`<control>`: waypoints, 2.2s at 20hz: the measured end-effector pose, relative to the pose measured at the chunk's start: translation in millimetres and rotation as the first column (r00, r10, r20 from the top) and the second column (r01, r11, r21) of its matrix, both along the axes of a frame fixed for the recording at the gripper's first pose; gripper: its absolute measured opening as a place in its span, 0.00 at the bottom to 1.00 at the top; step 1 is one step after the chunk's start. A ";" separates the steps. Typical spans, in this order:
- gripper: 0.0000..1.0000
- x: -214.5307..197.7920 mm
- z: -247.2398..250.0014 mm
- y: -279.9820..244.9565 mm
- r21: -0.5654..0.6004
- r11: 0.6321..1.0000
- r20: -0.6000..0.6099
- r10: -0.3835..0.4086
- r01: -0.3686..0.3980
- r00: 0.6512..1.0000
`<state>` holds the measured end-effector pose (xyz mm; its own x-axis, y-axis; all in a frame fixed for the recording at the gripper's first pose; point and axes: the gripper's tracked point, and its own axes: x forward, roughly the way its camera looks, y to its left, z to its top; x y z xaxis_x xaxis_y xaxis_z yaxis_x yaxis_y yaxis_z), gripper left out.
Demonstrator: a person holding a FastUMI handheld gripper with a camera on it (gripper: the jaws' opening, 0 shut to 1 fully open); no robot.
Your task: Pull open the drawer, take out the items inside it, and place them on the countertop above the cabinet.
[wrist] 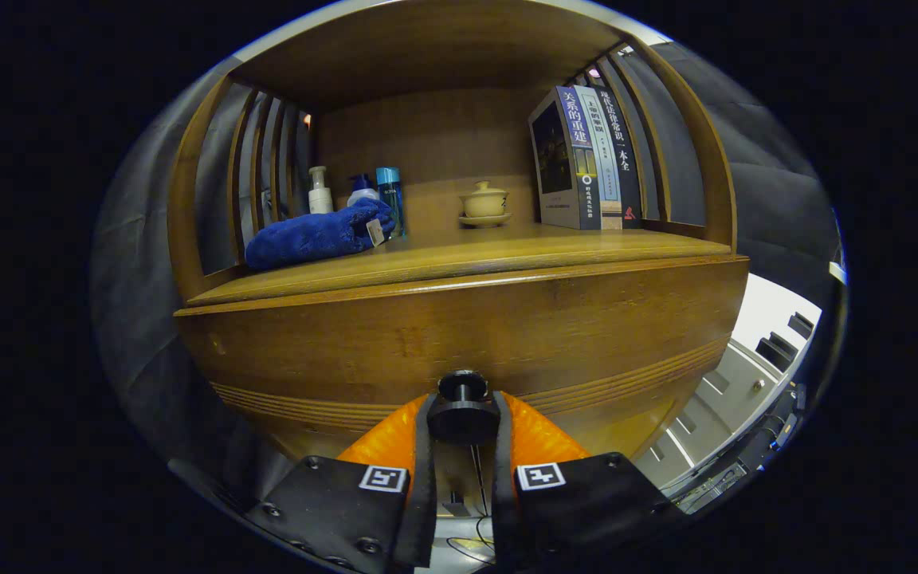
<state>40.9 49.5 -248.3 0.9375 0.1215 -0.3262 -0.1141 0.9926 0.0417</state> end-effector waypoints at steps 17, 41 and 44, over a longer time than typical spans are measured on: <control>0.36 -134.9 -2.7 -18.5 0.013 1.000 -0.087 -0.013 0.014 0.996; 0.99 -117.9 128.8 9.7 0.017 0.999 -0.068 0.043 -0.042 0.997; 0.99 -82.2 140.3 20.2 0.007 0.998 -0.092 0.059 -0.059 0.994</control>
